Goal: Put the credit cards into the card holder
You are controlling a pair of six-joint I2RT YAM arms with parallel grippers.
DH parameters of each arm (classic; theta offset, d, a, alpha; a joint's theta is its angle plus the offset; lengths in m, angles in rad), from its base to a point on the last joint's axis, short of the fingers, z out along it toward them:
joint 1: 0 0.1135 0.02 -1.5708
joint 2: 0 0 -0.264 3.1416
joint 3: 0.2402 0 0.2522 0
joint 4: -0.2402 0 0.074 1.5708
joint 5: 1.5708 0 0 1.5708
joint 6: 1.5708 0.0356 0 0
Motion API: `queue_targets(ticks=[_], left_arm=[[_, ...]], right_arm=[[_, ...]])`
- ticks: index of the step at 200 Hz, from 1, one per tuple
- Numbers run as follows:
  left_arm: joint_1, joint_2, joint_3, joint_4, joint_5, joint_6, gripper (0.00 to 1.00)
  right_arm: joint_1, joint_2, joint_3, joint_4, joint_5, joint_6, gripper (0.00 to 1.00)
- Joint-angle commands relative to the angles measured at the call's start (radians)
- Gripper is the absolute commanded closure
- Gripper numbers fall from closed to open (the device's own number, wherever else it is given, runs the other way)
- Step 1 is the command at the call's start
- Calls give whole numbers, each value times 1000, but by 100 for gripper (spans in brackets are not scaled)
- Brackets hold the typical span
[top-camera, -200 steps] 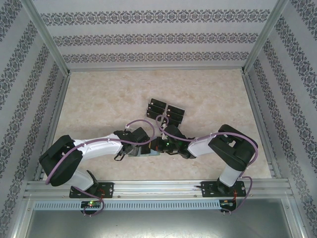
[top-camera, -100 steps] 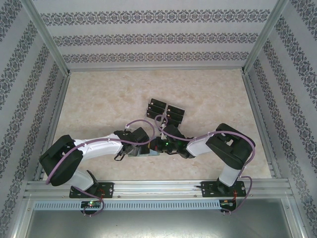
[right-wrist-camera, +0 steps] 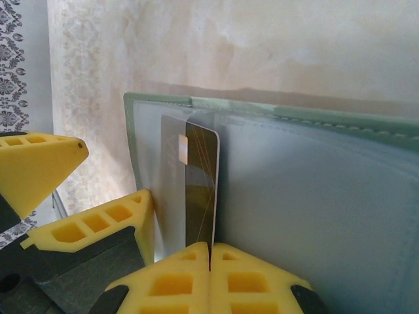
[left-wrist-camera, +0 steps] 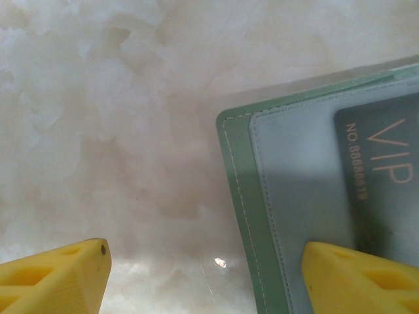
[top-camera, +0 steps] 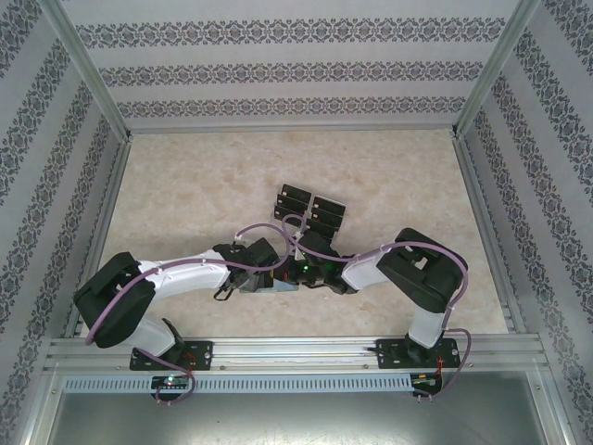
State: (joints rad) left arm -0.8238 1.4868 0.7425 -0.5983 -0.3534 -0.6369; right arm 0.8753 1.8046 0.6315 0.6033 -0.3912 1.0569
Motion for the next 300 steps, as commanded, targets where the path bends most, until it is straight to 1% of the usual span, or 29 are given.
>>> queue_targets(ticks=[1,33,49,58,76,90,121,137,164,185,247,300], left_arm=[[-6,19,-15,-38,-4,-13,22],[-6,-5,-9,-43,-2,-29,21],[-3,-39,-9,-44,-4,-49,21],[6,-67,-10,-42,4,-64,21],[37,-138,-24,-22,31,-85,20],[72,-197,-42,9,76,-100,19],[163,-288,-85,86,214,-116,19],[199,-310,-104,120,269,-118,19],[230,-315,-123,166,329,-122,19],[240,-317,-141,208,361,-129,19],[265,-334,-199,298,429,-165,19],[296,-346,-258,433,501,-248,18]], right_arm=[[14,23,20,-15,-8,10,100],[14,0,23,-47,-2,6,100],[14,-22,28,-79,5,-6,95],[14,-35,32,-104,13,-11,91],[14,-56,41,-151,20,-28,88],[14,-68,50,-184,24,-38,86],[14,-79,76,-252,28,-58,79],[14,-76,89,-276,28,-63,74],[14,-74,107,-309,29,-67,67],[14,-76,124,-340,32,-75,65],[16,-67,162,-406,38,-87,65],[23,-57,183,-456,58,-94,65]])
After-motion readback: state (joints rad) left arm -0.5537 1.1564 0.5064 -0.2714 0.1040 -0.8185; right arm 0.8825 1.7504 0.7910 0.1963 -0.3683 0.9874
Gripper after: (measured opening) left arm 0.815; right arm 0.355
